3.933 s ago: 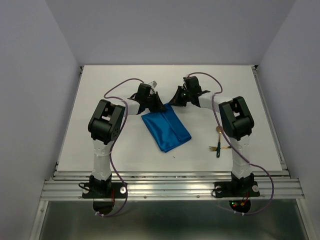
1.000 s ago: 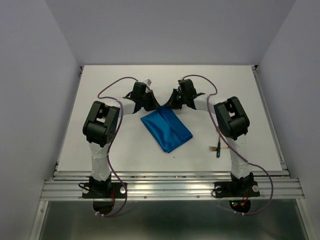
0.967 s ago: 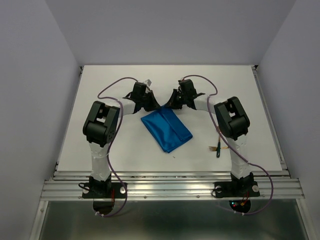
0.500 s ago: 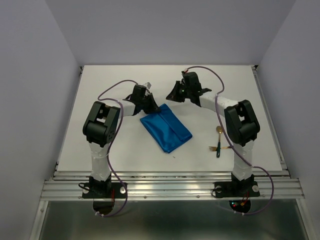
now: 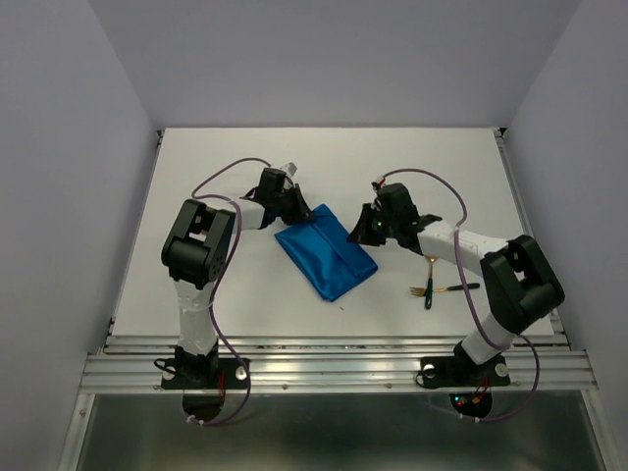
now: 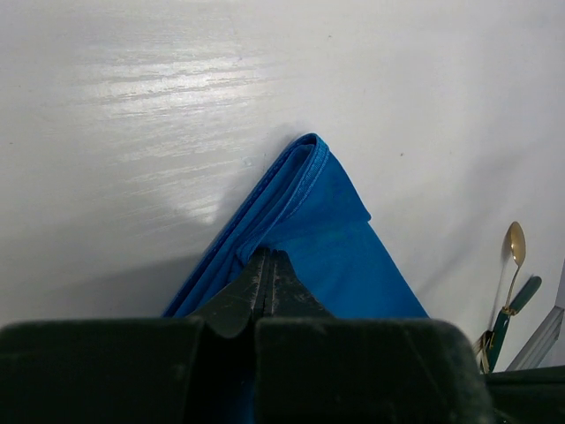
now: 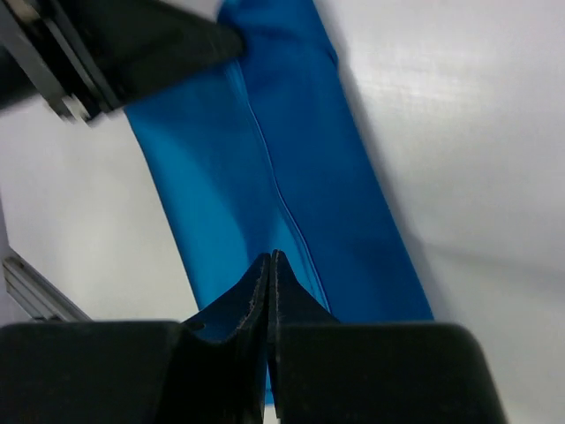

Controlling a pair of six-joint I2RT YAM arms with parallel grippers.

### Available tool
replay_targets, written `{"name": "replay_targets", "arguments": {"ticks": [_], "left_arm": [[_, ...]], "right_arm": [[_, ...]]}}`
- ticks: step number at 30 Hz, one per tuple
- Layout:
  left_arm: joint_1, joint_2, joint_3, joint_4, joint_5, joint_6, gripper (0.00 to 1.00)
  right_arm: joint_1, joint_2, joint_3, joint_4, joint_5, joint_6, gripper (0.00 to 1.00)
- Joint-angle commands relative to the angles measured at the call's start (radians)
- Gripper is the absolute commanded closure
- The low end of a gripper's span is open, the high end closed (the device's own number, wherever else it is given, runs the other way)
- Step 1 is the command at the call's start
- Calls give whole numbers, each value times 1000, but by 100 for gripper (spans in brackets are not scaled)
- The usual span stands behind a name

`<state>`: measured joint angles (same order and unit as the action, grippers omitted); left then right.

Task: Fold the napkin into a case and place the utensils inside
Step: Smooth out the 2/3-rectangle-folded napkin at the center of the board.

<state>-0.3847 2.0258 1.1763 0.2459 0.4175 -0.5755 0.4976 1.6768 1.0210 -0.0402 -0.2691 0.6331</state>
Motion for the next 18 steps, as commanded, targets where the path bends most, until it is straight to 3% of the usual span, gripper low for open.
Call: {"name": "replay_targets", "arguments": {"ticks": [1,7,18], "left_arm": [[0,-53,-26,-17,10,32,100],[-2,-62,-30,-17,15,39,100],[-2,-72,-35,-13,21,39,100]], "right_arm": [[36,-121,-133,5,33,-13,98],[36,-201,-272,-3,34,-10,97],[36,-140,-374,60,91,-24,99]]}}
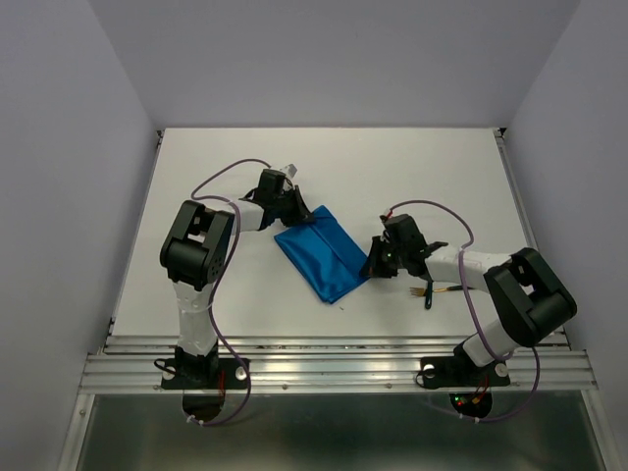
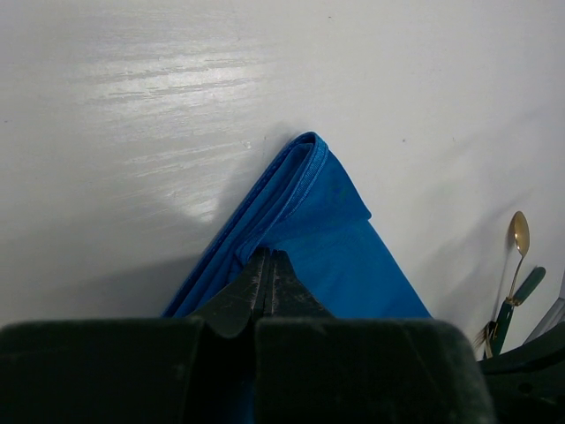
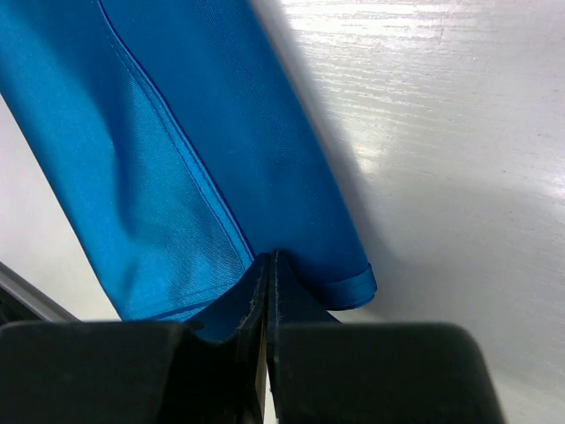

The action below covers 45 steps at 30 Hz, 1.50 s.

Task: Fold the napkin into a case and place the utensils inside
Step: Smooth out the 2/3-rectangle-folded napkin at the center of the board.

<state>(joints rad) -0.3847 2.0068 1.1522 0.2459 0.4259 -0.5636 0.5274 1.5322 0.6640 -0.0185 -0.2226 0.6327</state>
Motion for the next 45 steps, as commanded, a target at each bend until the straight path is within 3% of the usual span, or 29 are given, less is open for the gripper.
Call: {"name": "replay_targets", "arguments": {"ticks": [1,18,35,40,45], "left_arm": [[0,-52,-9,-14,13,27,100],[-3,-75,89,-108,-16,74,100],[-3,-26,170,-154,10,93,100],[-11,-155,162,-195,-18,93,100],[7,-331,55,-283,-154,51,100]], "right_arm": [[6,-1,-17,35,49,-25,99],[17,-20,11,-26,72,-42,98],[163,-70,-63,49,144,186,98],[192,-58,-21,35,170,193,98],[204,-59,42,-31,218,145,98]]}}
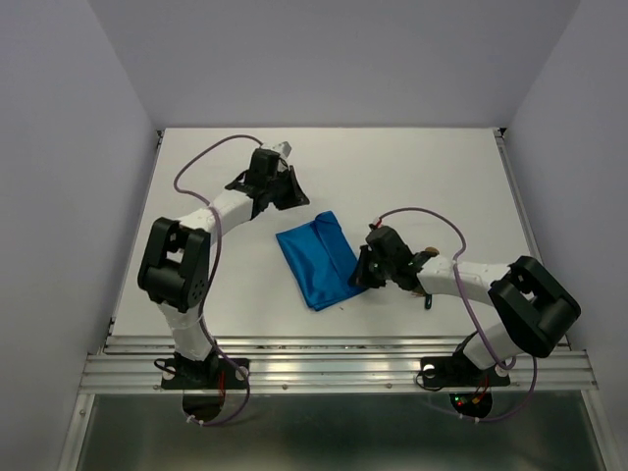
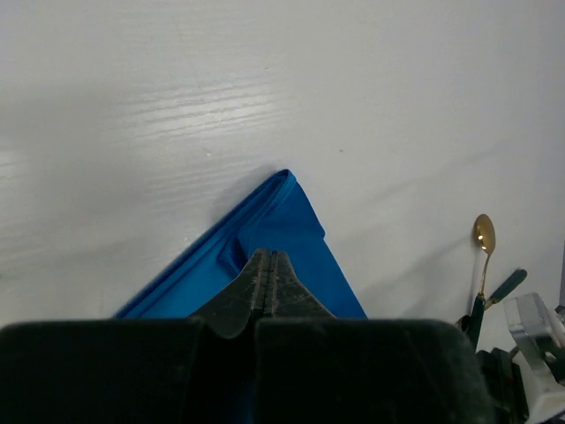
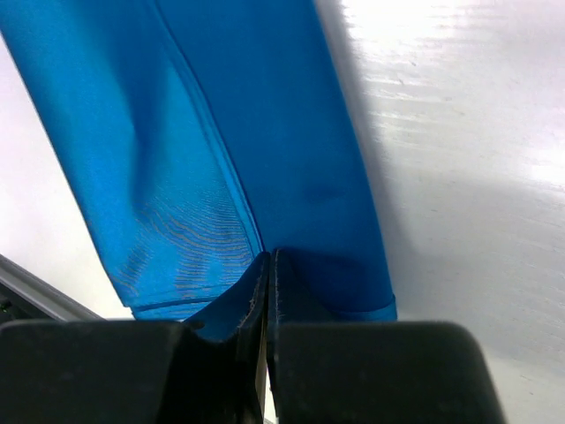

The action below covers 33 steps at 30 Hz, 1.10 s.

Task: Fold the napkin into a case and place the utensils inside
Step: Smooth out the 2/3-rectangle-folded napkin at the center of the board, then pick up the 2/3-rectangle-folded napkin from the center of the board.

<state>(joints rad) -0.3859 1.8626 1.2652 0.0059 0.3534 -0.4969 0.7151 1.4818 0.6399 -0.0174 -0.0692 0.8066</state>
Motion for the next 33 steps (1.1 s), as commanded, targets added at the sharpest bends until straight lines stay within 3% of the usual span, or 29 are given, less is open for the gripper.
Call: {"name": "replay_targets", "arguments": {"ticks": [1,7,13,16,24,33], "left_arm": [[21,-212,-82,-62,-117,-25,100],[56,-376,-317,-49,-189,-103,95],[84,-384,-460,32,-180,-178,82],[84,-358,-489,72,-186,-213,81],[84,-289,-506,115,-189,-217,60],[82,-208,-495,140,-163,-207,59]], "right_arm": [[17,-14,75,-58,90,-41,98],[17,-8,203,-131,175,-177,91],[17,99,365,-184,241,-289,87],[17,217,499,-196,253,-342,88],[-31,481,792,-213,235,-366,90],[-66,558,863,-210,207,-371,91]]}}
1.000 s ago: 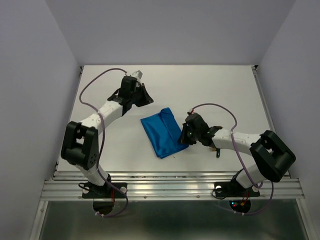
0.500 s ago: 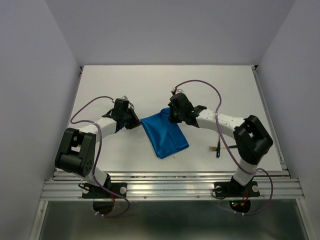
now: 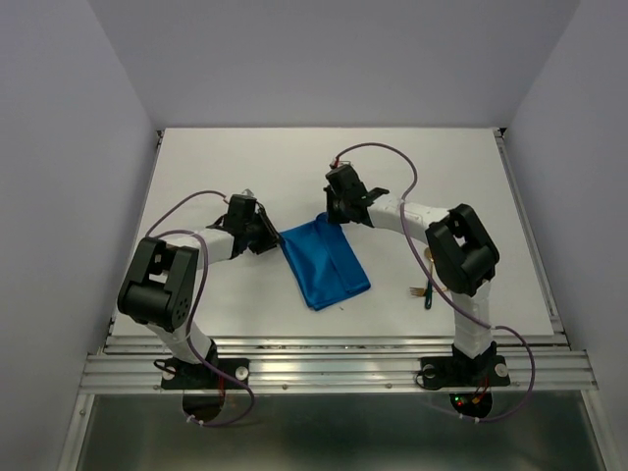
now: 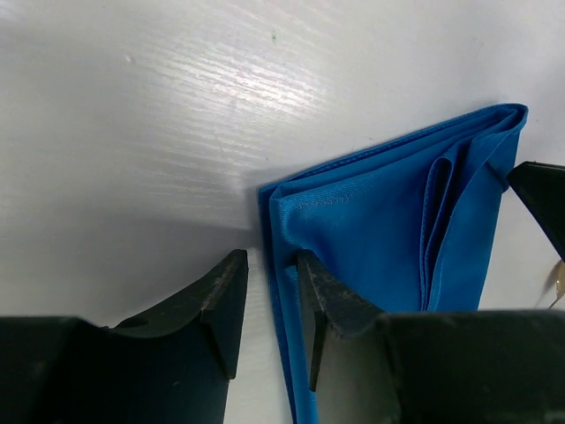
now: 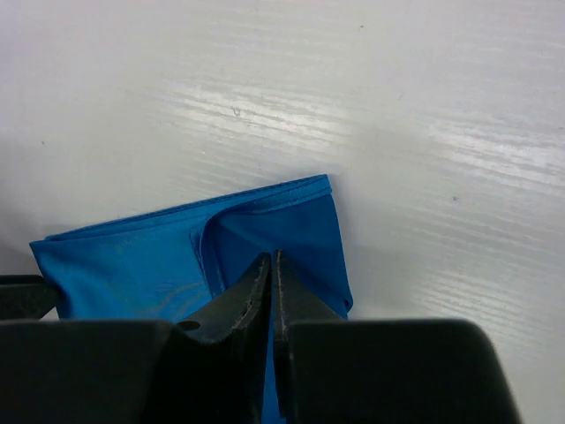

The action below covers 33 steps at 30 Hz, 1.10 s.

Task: Fold the napkin into a case and place the utensils inside
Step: Pick up the 2/3-rectangle-folded napkin from the center of the board.

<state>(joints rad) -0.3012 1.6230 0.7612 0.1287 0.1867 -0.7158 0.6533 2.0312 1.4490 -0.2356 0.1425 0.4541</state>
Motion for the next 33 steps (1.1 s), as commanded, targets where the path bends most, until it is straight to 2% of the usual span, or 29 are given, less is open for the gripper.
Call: {"name": "replay_targets", "arguments": {"ticks": [1,6,9,12,14,23,26,30,33], "left_arm": [[-3,40,15,17,3,13,59],[-3,86,35,19,7,18,63],[-3,106,55,17,8,21,74],[-3,117,84,9,7,29,86],[-3,123,99,-4,2,39,90],[-3,144,135,-28,-7,75,87],[-3,149,139,-34,-6,84,81],[-3,147,148,-61,-18,99,68],[-4,123,147,-89,-41,113,64]], "right_arm": [[-4,11,54,7,-12,-18,92],[-4,-6,-5,65,-128,-15,93],[-4,-16,-38,78,-178,3,93],[-4,-34,-85,78,-147,27,93],[-4,-58,-119,94,-120,34,94],[-4,-213,-257,137,-130,43,93],[-4,-236,-274,145,-135,46,92],[-4,-218,-283,147,-172,47,93],[-4,-198,-306,171,-202,58,93]]}}
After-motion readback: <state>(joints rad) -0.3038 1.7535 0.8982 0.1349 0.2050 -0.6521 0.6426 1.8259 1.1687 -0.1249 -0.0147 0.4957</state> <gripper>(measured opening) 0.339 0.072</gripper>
